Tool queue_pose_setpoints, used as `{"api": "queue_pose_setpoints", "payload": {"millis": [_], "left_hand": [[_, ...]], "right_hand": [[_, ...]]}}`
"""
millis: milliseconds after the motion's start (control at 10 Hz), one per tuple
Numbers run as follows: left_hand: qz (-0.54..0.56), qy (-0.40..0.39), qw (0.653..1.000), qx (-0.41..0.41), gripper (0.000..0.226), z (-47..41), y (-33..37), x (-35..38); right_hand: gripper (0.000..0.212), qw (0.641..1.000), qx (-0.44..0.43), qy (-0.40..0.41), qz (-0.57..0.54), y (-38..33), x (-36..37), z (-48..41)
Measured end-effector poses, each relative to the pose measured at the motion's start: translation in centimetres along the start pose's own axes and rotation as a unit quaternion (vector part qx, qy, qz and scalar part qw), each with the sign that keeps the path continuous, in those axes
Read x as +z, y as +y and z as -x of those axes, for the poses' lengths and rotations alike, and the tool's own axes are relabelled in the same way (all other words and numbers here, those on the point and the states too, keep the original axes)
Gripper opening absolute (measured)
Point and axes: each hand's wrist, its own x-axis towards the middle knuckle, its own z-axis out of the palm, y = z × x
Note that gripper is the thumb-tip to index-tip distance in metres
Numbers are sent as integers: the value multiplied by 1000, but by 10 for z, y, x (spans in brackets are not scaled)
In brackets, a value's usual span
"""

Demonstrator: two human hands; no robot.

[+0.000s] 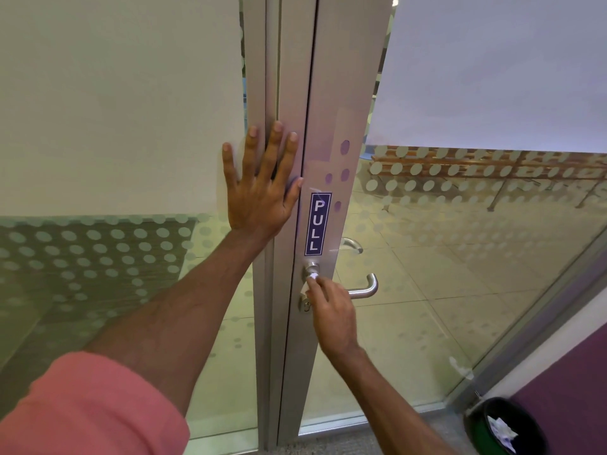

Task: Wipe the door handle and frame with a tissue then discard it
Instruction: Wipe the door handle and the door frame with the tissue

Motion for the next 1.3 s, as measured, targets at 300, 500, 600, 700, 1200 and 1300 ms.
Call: {"api": "queue_pose_setpoints", "payload": {"millis": [300,500,600,700,1200,1300], "left_hand": [[-6,5,1000,-1,68,1,0,0],[-16,-9,1000,-4,65,-1,0,-1],[-25,-23,999,-2,64,0,1,-2],[-21,-58,998,-9,63,-1,1,-9],[561,-392,365,-632,45,197,110,-128],[592,-382,313,-638,31,218,108,-137]], "right_hand": [[39,992,-124,12,9,20,-21,12],[47,979,-183,32,80,76,-64,18],[50,983,-161,30,89,90,-78,13],[54,990,-123,8,73,76,-78,13],[43,989,5,12,-147,18,-14,117],[38,981,8,-52,-185,16,-11,130]]}}
